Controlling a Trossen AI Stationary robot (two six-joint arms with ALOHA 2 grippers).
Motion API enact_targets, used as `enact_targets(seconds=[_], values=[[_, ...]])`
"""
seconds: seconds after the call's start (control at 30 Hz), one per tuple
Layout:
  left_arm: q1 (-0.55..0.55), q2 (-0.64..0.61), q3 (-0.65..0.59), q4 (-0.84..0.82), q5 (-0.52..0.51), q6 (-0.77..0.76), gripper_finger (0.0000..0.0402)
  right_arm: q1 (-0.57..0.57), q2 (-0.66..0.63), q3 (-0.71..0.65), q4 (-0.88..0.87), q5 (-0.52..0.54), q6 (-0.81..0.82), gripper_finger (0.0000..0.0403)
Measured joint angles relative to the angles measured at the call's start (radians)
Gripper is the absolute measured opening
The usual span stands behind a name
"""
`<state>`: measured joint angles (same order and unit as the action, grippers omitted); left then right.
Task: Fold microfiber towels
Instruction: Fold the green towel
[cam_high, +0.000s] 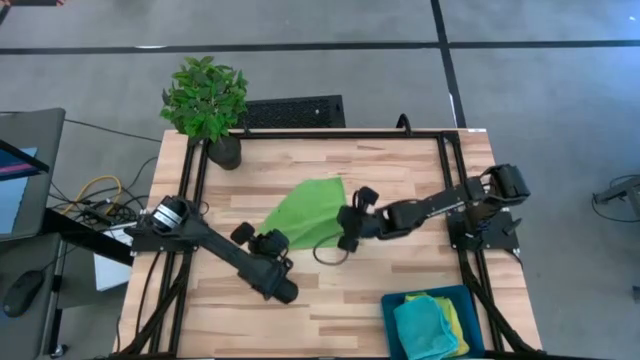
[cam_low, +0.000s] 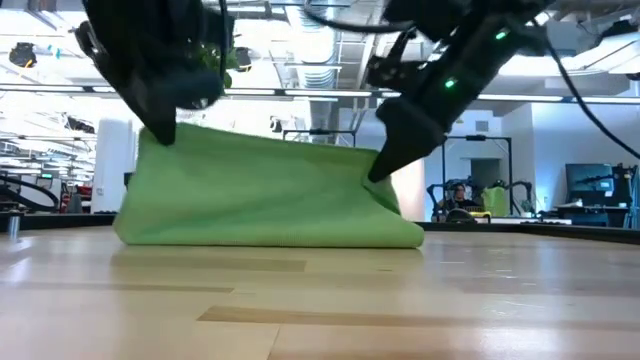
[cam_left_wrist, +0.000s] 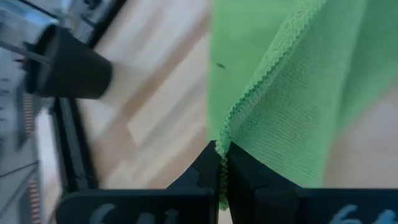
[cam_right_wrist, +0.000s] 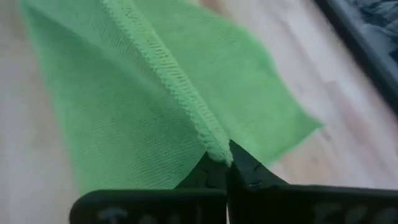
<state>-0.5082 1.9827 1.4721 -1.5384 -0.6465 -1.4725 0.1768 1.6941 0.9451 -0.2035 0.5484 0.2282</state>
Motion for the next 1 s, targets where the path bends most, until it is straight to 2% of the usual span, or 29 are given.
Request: enact_targets(seconds=[0.23, 0.43, 0.57, 0.77, 1.0], values=[[0.124, 0.000, -0.087, 0.020, -0.033, 0.031, 0.0005, -0.113, 0.000, 0.000, 0.033, -0.008, -0.076, 0.0012], [0.214, 0.000, -0.115, 0.071, -0.048, 0.102, 0.0006, -0.174, 0.001, 0.000, 0.029, -0.101, -0.128, 0.0011], [0.260, 0.000, -0.116, 0.073, -0.048, 0.126, 0.0015, -0.195, 0.001, 0.000, 0.032, -0.105, -0.132, 0.0020], [0.319, 0.000, -0.116, 0.072, -0.046, 0.217, 0.0051, -0.215, 0.001, 0.000, 0.029, -0.112, -0.139, 0.0036], [0.371, 0.000, -0.116, 0.079, -0.039, 0.239, 0.0109, -0.234, 0.001, 0.000, 0.030, -0.192, -0.159, 0.0070]])
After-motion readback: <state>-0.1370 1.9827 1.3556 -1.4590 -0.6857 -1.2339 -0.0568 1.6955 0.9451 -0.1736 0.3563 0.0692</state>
